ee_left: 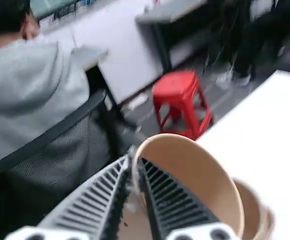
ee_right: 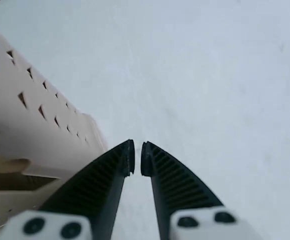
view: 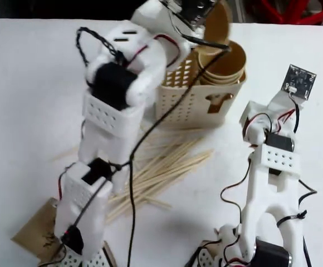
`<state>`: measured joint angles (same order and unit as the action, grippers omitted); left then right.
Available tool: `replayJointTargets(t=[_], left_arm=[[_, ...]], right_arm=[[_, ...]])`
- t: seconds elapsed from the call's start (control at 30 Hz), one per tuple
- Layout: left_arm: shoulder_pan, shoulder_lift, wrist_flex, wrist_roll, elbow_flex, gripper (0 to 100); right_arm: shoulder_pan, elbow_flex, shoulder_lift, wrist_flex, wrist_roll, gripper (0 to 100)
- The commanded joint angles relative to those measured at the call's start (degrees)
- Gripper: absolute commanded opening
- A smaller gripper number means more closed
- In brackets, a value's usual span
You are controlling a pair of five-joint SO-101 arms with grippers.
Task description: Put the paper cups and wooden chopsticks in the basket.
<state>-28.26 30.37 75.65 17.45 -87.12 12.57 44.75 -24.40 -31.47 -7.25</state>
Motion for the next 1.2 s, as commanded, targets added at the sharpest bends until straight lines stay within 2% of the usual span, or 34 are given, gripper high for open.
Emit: replayJointTargets(t=[0.0,0.23,0.43,0.73,0.83,0.93,1.17], left_arm=[[-2.51,-2.95,-5.54,-5.63,-1.14,2],[-2.95,1.54,-12.48,-11.87,5.36,3],[-3.82,4.62,-13.19,-15.91,5.54,3],[-5.58,8.66,-13.01,-16.09,5.36,3],[-5.49,9.1,-12.4,-16.09,5.8,9],[-5.05,9.1,-8.18,-16.09,5.8,14],[0.31,8.4,-5.01,-16.18,5.27,14]], right_arm=[[-0.31,-0.53,-1.19,1.01,0.7,4.2],[-0.22,-0.53,-1.19,1.01,0.7,4.2],[-0.22,-0.53,-1.19,1.01,0.7,4.2],[-0.04,-0.62,-1.19,1.01,0.79,4.2],[-0.04,-0.62,-1.19,1.01,0.79,4.2],[-0.04,-0.62,-1.19,1.01,0.79,4.2],[-0.04,-0.62,-1.19,1.01,0.79,4.2]])
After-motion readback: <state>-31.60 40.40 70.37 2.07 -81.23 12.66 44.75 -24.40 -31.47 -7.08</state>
